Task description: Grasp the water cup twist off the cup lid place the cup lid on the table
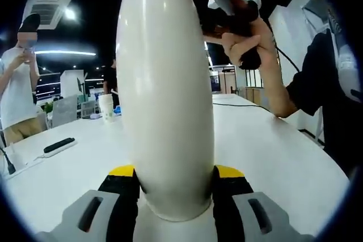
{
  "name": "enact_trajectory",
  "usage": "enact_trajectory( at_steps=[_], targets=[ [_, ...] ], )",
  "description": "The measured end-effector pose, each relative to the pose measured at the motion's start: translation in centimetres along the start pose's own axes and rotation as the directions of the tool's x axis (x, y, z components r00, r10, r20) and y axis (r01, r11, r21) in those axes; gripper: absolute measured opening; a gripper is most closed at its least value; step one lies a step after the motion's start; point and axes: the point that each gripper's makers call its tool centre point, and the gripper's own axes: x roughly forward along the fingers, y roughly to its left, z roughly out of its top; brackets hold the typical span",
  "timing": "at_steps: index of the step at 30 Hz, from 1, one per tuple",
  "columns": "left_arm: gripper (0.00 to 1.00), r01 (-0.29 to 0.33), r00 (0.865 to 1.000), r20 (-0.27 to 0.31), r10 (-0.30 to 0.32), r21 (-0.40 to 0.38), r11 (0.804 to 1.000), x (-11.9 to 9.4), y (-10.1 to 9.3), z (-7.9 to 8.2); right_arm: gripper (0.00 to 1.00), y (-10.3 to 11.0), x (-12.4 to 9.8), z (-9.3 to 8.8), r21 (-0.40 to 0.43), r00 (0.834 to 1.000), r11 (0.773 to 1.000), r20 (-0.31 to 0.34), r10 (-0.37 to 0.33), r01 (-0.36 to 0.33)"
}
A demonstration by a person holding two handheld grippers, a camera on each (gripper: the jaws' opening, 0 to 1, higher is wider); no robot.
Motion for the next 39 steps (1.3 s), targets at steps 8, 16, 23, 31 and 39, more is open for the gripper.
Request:
enact_trajectory(
  at_steps=[8,16,23,31,39],
  targets=[
    [0.52,0.006,1.0,0.0,-0.006,0.0,1.0,0.1,0.0,0.0,0.48,0.5,-0.1,-0.4,0.094,0.979,0.975,0.052,0.196,-0.2],
    [0.52,0.011,1.0,0.001,-0.011,-0.007,1.0,0.0,0.0,0.0,0.48,2.2,0.6,-0.1,0.034,0.923,0.924,0.076,0.378,-0.381],
    [0.52,0.015,1.0,-0.003,-0.015,-0.015,1.0,0.0,0.0,-0.1,0.48,1.6,0.7,-0.1,0.073,0.893,0.894,0.131,0.432,-0.443],
    [0.52,0.011,1.0,-0.01,-0.011,-0.016,1.0,0.1,-0.1,-0.2,0.67,1.2,1.2,0.0,0.127,0.958,0.95,0.017,0.286,-0.286],
    [0.52,0.008,1.0,-0.012,-0.008,-0.012,1.0,0.1,-0.1,-0.2,0.65,-0.3,0.8,-0.5,-0.065,0.977,0.98,-0.084,-0.194,0.189]
  ],
)
